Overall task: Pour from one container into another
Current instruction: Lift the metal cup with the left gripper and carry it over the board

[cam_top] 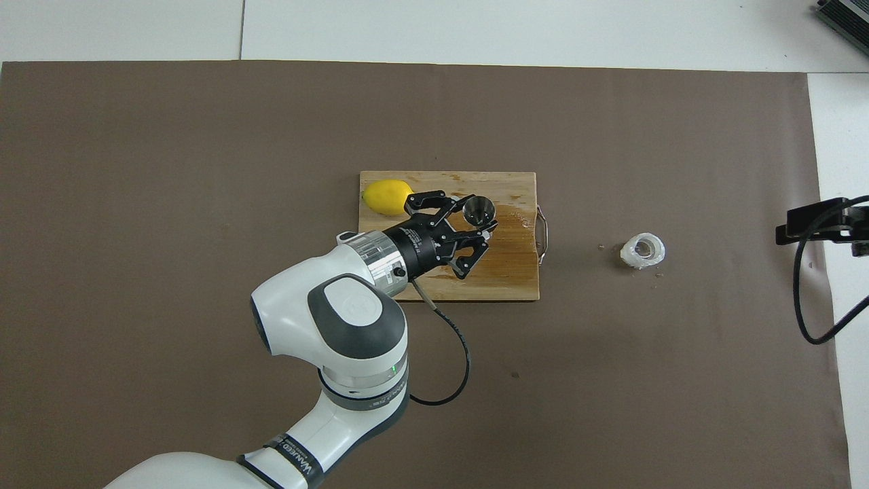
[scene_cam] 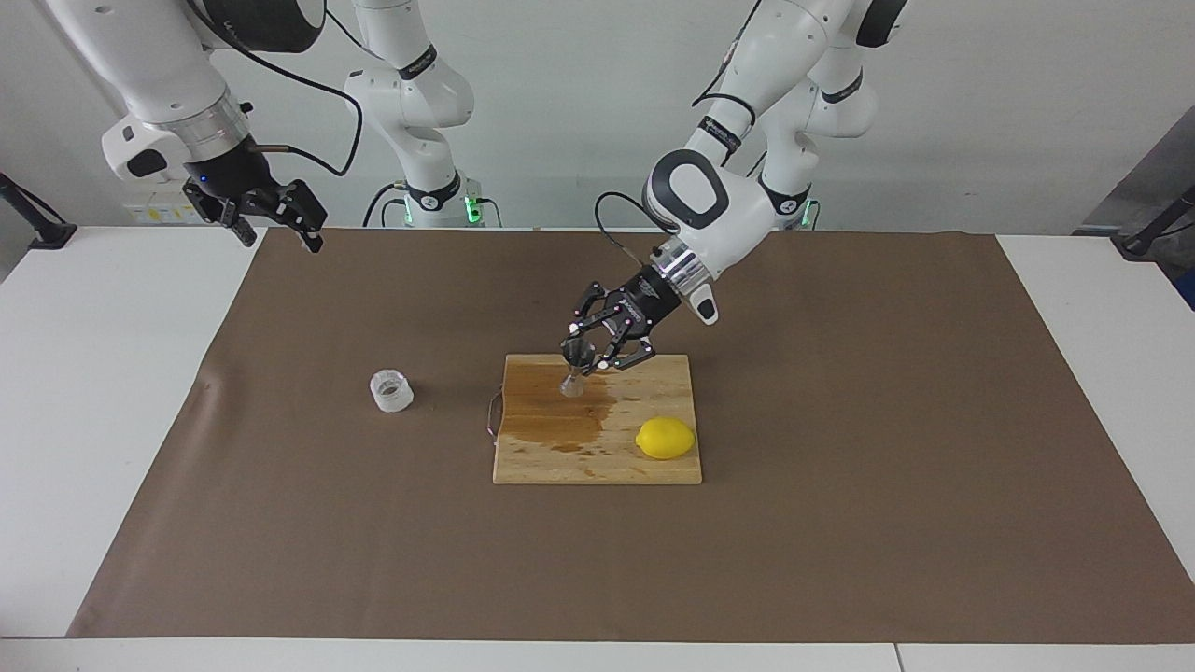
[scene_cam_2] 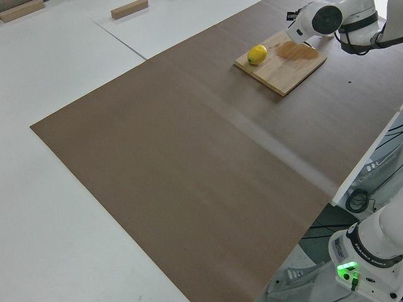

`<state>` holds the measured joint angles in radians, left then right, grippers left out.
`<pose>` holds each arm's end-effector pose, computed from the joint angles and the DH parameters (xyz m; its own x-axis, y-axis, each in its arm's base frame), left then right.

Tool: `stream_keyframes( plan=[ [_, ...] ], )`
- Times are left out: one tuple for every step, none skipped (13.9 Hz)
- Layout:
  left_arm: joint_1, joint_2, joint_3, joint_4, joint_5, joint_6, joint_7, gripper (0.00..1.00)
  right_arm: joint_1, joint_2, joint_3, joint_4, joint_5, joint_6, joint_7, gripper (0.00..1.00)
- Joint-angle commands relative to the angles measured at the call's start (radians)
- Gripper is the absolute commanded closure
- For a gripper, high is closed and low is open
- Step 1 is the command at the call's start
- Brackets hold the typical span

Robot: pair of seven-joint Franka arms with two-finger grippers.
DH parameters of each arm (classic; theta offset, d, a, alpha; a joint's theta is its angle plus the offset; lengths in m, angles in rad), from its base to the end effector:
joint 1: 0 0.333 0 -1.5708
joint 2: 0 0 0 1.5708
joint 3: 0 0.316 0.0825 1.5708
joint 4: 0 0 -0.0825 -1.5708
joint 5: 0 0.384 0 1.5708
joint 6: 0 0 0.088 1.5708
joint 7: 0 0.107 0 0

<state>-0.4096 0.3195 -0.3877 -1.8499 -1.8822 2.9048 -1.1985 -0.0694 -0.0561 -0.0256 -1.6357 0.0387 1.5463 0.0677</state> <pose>0.4948 -0.3995 0.3802 -0.3726 0.2926 -0.8807 0.8312 0.5271 -0.1765 0.5317 -0.0468 0.6225 0.9863 -0.1608 -0.0359 -0.1622 -0.9860 -0.0378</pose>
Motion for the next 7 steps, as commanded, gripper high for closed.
stream_keyframes(
  plan=[
    [-0.041,0.096,0.003,0.109,0.020,0.073,0.010,1.00,-0.004,-0.013,0.004,-0.013,0.009,-0.006,0.017,0.00],
    [-0.044,0.108,0.003,0.116,0.020,0.073,0.011,1.00,-0.004,-0.013,0.004,-0.013,0.009,-0.006,0.017,0.00],
    [-0.047,0.127,0.003,0.124,0.025,0.074,0.013,1.00,-0.003,-0.013,0.004,-0.013,0.009,-0.006,0.017,0.00],
    [-0.060,0.138,0.003,0.129,0.037,0.076,0.013,1.00,-0.004,-0.013,0.004,-0.013,0.009,-0.006,0.017,0.00],
    [-0.063,0.154,0.003,0.142,0.040,0.082,0.013,1.00,-0.004,-0.013,0.004,-0.013,0.009,-0.006,0.017,0.00],
    [-0.063,0.161,0.003,0.146,0.040,0.083,0.013,1.00,-0.004,-0.013,0.004,-0.013,0.009,-0.006,0.017,0.00],
    [-0.066,0.161,0.001,0.146,0.041,0.086,0.013,1.00,-0.003,-0.013,0.004,-0.013,0.009,-0.006,0.017,0.00]
  ],
)
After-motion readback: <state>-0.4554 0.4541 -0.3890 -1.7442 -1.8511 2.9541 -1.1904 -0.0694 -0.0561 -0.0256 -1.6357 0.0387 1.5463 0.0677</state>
